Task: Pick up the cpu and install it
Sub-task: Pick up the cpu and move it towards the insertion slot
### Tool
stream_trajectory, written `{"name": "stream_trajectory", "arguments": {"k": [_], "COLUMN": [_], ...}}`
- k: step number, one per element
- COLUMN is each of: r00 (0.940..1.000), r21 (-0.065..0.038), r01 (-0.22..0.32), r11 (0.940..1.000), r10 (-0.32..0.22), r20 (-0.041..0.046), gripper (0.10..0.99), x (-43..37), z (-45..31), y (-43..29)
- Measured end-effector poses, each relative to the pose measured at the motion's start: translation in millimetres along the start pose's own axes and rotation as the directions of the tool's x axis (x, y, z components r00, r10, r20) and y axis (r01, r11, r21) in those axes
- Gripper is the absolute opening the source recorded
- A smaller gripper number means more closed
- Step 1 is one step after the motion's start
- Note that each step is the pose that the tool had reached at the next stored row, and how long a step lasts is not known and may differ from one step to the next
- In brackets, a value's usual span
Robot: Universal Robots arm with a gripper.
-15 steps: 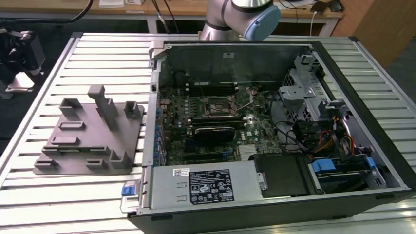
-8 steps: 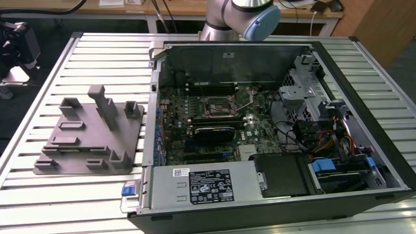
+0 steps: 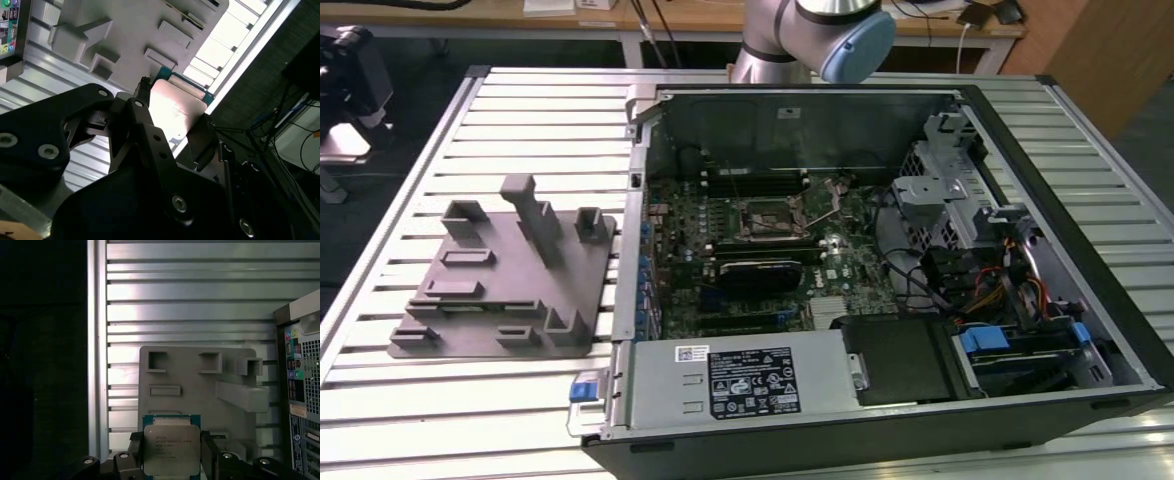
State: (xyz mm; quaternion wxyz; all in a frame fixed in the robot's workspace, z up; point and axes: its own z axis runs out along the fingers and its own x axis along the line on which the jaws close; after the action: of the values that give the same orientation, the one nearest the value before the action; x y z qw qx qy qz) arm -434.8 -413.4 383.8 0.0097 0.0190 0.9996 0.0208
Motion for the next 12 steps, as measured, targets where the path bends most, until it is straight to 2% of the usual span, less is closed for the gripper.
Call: {"name": "stream_trajectory", "arguments": {"k": [3, 9, 12], "r00": [1.0000, 1.0000, 1.0000], "r21": [0.000, 0.000, 0.000], "r01": [0.000, 0.000, 0.000], "r11": [1.0000, 1.0000, 1.0000], "r10": [0.000, 0.000, 0.000], "r20": [0.0001, -0.0001, 0.0000], "gripper": [0.541, 0.541, 0.541], "x": [0.0, -0.3, -3.8], "z": [-3.5, -3.7, -3.5], "y": [0.1, 0.2, 0.3]}}
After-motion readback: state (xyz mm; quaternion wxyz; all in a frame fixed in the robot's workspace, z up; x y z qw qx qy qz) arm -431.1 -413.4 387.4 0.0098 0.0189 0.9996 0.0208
